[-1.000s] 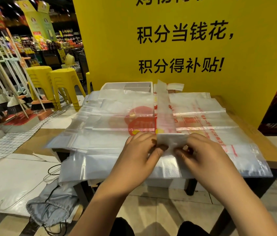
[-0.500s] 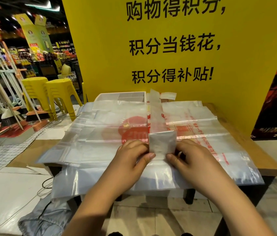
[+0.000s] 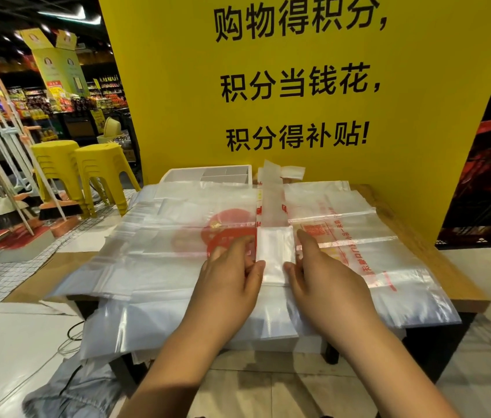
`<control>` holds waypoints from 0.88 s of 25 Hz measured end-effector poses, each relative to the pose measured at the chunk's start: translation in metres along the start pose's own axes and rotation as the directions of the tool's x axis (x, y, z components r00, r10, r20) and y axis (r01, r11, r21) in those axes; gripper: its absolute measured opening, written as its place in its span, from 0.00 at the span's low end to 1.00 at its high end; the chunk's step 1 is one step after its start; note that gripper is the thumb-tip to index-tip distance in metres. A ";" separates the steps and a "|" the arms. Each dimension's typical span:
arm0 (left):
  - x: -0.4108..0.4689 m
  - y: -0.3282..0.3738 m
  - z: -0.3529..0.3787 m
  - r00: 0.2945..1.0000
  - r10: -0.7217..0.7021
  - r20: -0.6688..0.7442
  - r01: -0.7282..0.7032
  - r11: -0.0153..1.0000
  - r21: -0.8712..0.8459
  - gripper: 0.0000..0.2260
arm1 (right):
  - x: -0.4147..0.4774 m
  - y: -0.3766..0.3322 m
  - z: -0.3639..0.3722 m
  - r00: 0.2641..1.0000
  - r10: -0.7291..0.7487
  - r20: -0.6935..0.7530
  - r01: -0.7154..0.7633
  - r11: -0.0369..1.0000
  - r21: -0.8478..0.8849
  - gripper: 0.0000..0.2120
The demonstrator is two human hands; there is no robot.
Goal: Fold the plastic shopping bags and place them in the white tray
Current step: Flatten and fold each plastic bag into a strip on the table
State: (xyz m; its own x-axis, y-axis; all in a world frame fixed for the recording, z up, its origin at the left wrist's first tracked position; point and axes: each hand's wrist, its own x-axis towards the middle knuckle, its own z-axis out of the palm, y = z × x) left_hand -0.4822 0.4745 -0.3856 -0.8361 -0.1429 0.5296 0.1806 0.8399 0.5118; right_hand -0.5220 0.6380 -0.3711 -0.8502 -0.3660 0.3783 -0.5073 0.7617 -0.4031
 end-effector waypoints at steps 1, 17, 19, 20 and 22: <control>0.001 0.001 0.001 1.000 0.005 -0.002 -0.005 0.999 0.038 0.15 | 0.001 -0.001 0.001 1.000 0.007 0.005 -0.006 0.999 -0.036 0.27; 0.023 -0.010 -0.011 0.923 0.092 0.373 -0.234 0.904 0.357 0.18 | 0.024 0.004 -0.008 0.960 -0.185 0.209 0.253 0.890 -0.379 0.20; 0.029 -0.015 -0.015 0.879 0.069 0.472 -0.230 0.928 0.293 0.21 | 0.028 0.013 -0.009 0.911 -0.273 0.308 0.365 0.881 -0.300 0.27; 0.032 -0.017 -0.017 0.863 0.052 0.502 -0.217 0.936 0.276 0.23 | 0.031 0.018 -0.008 0.885 -0.286 0.366 0.390 0.886 -0.250 0.29; 0.036 -0.020 -0.023 0.833 0.023 0.553 -0.207 0.940 0.272 0.26 | 0.037 0.030 -0.009 0.846 -0.277 0.457 0.382 0.911 -0.154 0.34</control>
State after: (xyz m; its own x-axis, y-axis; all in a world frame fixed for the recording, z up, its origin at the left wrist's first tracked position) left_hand -0.5043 0.4405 -0.3614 -0.9786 0.1899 0.0787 0.2016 0.9613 0.1878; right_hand -0.5674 0.6520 -0.3615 -0.6428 -0.7644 0.0509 -0.7650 0.6370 -0.0945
